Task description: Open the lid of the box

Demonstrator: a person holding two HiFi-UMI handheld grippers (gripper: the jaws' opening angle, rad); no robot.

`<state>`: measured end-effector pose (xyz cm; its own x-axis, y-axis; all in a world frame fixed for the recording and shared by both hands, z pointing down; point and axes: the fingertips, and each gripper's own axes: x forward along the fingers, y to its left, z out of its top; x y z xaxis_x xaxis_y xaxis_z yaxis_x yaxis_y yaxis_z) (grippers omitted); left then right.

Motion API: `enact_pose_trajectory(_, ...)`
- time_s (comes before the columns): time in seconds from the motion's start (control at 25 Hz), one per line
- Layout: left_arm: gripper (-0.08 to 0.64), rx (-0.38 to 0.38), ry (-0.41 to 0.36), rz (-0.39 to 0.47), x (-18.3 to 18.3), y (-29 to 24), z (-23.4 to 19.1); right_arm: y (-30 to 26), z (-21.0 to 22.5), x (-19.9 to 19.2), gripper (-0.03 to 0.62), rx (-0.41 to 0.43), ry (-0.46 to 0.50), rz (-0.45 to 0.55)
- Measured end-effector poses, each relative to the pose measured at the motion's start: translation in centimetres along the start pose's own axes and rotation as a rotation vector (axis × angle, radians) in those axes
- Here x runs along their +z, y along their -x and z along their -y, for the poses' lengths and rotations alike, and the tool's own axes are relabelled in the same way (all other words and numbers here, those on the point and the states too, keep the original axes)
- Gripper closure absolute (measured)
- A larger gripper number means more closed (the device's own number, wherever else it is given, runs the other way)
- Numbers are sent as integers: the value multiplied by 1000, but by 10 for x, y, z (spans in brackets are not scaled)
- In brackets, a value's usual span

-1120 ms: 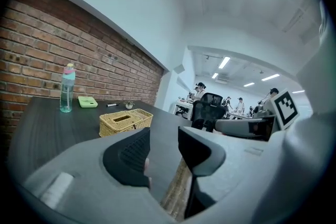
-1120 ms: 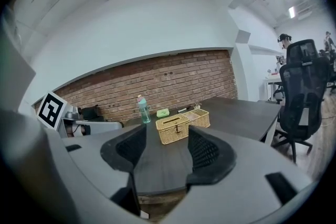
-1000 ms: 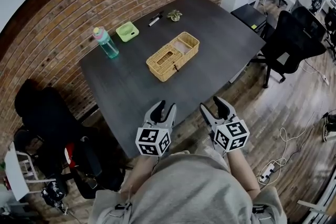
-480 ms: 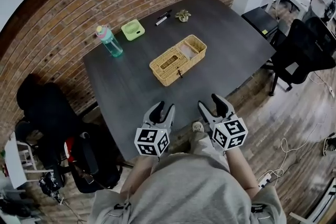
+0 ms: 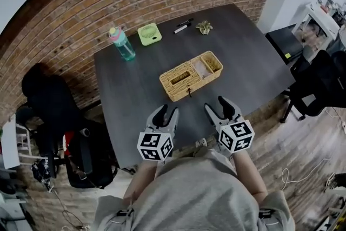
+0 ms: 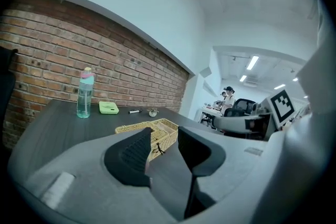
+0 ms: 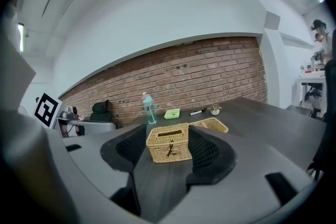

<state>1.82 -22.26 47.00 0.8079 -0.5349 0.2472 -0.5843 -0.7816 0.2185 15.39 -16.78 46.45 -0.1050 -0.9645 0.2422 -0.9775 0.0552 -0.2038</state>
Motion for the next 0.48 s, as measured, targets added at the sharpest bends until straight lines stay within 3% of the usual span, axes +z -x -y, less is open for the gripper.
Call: enact_pose_trajectory(0.48, 399, 173, 43, 45, 11, -27, -23, -63, 30, -1, 359, 137, 59, -94)
